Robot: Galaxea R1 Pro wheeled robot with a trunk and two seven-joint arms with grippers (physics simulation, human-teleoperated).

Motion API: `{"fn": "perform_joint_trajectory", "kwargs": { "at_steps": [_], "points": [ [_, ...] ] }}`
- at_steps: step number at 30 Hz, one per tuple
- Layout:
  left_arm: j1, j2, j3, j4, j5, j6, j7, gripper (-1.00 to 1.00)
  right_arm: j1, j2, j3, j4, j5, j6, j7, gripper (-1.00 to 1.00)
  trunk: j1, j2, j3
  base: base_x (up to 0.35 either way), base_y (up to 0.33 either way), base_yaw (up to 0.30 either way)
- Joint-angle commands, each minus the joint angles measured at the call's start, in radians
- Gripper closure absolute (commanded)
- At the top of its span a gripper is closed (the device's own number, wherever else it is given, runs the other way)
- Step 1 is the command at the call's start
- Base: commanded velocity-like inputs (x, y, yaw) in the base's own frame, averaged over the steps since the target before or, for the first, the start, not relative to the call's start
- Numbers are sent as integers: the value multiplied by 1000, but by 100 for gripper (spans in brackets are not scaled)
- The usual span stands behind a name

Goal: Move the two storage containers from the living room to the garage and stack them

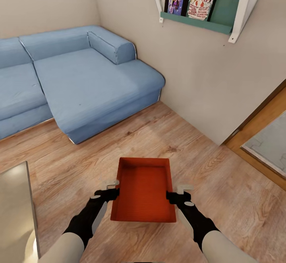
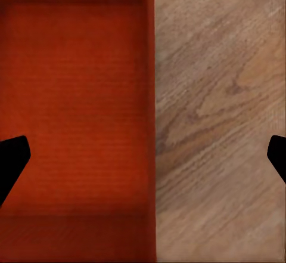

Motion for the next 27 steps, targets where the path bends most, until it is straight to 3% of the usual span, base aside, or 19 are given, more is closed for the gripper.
{"fn": "perform_joint_trajectory", "kwargs": {
  "at_steps": [1, 10, 27],
  "points": [
    [0, 1, -3, 2, 11, 4, 8, -100, 0, -1, 9, 3, -11, 5, -8, -100, 0, 0, -1, 0, 0, 0],
    [0, 4, -2, 61, 14, -4, 8, -100, 0, 0, 9, 58, -11, -19, -8, -100, 0, 0, -1, 0, 0, 0],
    [0, 12, 0, 71, 16, -5, 7, -100, 0, -2, 7, 64, -12, -19, -8, -100, 0, 0, -1, 0, 0, 0]
  ]
}}
